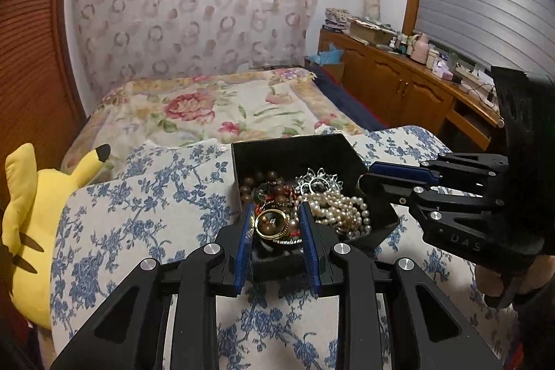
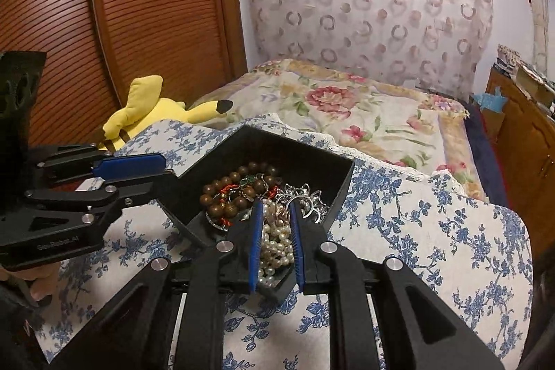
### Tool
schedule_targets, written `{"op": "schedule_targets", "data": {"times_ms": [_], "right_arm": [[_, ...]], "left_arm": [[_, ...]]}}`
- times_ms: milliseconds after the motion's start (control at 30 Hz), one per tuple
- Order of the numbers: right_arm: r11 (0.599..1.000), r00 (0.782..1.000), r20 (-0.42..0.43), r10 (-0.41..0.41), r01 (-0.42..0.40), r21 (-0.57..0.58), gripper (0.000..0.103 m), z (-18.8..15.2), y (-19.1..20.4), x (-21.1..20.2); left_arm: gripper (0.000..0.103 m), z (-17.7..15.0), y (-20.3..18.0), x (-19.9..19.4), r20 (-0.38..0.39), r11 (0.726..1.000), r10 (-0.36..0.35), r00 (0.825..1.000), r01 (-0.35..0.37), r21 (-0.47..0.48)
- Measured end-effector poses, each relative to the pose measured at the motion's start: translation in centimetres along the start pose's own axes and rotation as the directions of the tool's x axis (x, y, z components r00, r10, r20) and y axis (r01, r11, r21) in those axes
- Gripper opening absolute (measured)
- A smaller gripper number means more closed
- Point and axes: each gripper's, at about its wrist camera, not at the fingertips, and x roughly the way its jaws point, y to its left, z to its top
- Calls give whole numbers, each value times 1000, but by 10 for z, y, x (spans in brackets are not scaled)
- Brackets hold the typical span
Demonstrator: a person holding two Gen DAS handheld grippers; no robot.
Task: Organize jewelry
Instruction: 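Carry the gold ring and earring into the black box and release both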
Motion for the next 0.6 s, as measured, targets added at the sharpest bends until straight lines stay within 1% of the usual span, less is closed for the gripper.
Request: {"op": "schedule_targets", "data": {"times_ms": [133,200,267,333,400,433,467,533,567,600], "right_arm": [[1000,1000,10,14,-15,16,28,2,-5,-5],[1000,1000,17,11,-11,17,28,4,-5,-7],[1000,1000,26,9,-10,21,28,4,-7,-11],[1000,999,36,4,-5,30,28,2,-8,-16],[999,999,45,-1,-1,35,30,0,-8,-22],[999,999,53,-3,1,37,31,-1,-8,-26],[999,998,62,-8,6,40,33,-3,-8,-30],[999,997,75,-20,16,46,34,-5,-7,-38],[998,996,86,-27,23,52,38,-8,-7,-44],[998,995,94,-32,27,57,41,-9,-7,-48]], "left_arm": [[25,5,-3,6,-2,1000,0,1000,0,3],[25,7,-4,7,1,1000,6,1000,-6,3],[28,8,-6,8,4,1000,12,1000,-12,3],[52,8,-7,7,15,1000,23,1000,-23,2],[58,7,-6,3,28,1000,31,999,-31,-1],[65,7,-6,2,29,999,34,999,-34,-5],[69,6,-5,1,31,999,42,999,-41,-13],[72,3,-4,-5,42,998,53,998,-53,-17],[74,1,-5,-8,46,998,60,997,-59,-16],[80,-1,-5,-12,53,998,69,996,-68,-16]]}}
